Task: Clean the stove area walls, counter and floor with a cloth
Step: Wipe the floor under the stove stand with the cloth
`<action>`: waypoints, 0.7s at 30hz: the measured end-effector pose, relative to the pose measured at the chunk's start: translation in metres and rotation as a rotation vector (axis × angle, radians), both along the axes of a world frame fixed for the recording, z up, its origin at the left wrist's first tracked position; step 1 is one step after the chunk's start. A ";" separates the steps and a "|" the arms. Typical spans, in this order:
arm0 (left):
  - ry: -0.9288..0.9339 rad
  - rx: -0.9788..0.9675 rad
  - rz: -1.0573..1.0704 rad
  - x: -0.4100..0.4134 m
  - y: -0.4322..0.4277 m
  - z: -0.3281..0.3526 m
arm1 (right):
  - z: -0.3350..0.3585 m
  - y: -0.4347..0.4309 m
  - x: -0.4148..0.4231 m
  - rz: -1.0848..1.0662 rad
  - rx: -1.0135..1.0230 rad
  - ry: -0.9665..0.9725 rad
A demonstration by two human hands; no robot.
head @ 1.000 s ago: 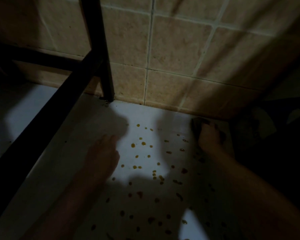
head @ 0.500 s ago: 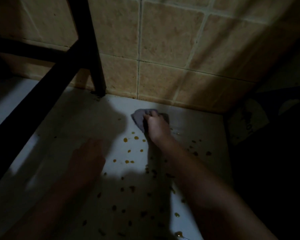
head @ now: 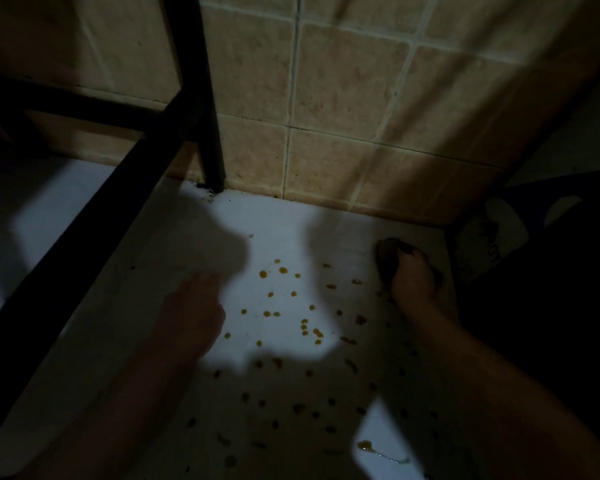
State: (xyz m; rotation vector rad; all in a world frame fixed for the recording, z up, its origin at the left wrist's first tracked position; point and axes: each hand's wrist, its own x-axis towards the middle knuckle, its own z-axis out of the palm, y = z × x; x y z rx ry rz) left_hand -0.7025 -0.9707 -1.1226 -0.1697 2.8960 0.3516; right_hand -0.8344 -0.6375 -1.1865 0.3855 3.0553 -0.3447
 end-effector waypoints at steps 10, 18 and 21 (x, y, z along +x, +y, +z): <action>-0.025 -0.048 0.039 0.002 -0.020 -0.012 | 0.016 -0.181 -0.023 0.421 -0.080 -0.051; -0.032 -0.037 0.058 0.013 -0.034 -0.024 | 0.005 -0.234 0.000 0.781 -0.183 -0.004; -0.007 -0.011 0.064 0.013 -0.031 -0.021 | 0.011 -0.209 -0.006 0.794 -0.068 -0.031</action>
